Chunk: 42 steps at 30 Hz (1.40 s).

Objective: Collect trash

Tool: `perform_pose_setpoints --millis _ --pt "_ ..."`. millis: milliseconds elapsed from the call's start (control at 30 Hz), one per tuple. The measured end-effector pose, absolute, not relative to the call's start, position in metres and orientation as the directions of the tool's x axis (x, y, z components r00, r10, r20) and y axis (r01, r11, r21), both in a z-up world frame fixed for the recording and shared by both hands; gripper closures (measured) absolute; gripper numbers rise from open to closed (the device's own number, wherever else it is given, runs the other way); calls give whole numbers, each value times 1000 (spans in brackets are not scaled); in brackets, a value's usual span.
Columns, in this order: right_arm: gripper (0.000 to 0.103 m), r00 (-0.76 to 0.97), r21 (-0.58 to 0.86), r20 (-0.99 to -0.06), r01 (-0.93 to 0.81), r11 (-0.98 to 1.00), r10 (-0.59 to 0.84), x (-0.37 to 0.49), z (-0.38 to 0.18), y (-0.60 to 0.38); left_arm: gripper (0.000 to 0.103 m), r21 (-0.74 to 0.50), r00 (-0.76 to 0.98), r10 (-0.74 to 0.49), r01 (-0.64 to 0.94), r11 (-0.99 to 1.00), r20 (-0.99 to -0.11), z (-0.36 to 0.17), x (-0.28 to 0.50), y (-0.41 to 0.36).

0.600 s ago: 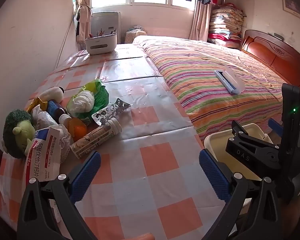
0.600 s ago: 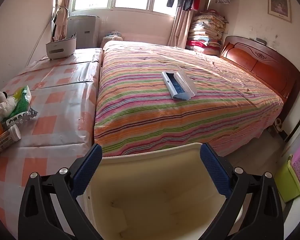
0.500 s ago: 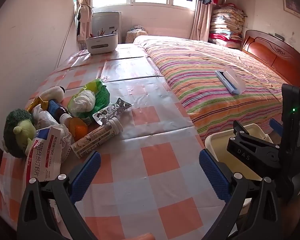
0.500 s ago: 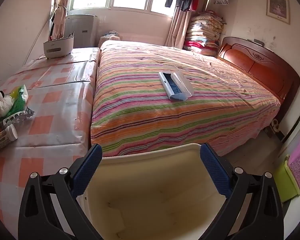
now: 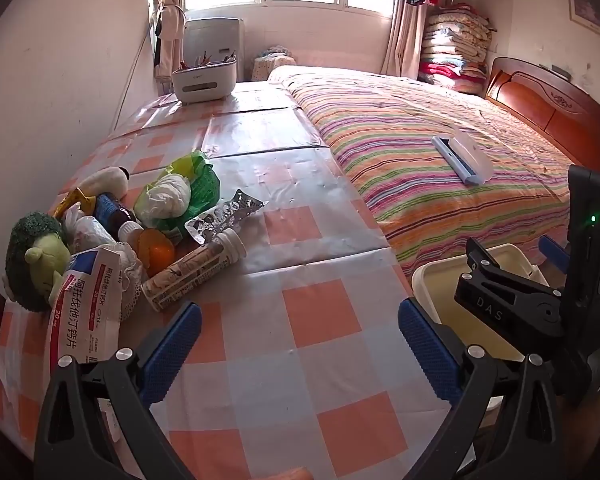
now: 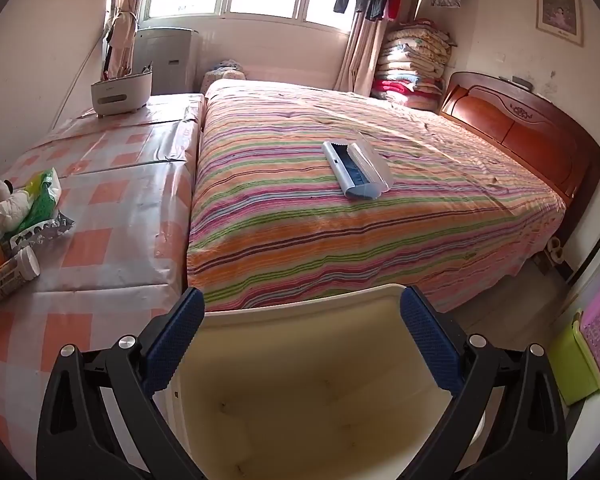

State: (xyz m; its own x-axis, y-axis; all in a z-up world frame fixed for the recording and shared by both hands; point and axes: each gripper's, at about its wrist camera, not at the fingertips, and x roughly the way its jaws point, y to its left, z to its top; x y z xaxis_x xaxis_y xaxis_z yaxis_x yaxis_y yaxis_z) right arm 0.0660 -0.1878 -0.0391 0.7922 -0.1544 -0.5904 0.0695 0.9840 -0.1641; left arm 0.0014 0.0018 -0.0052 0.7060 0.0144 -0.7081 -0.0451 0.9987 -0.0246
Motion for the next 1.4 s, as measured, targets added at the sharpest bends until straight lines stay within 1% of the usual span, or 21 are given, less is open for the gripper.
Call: perform_pose_setpoints --millis 1400 --pt "6 792 -143 -597 51 988 -127 65 -40 -188 7 -22 700 16 -45 999 -714 -8 2 1"
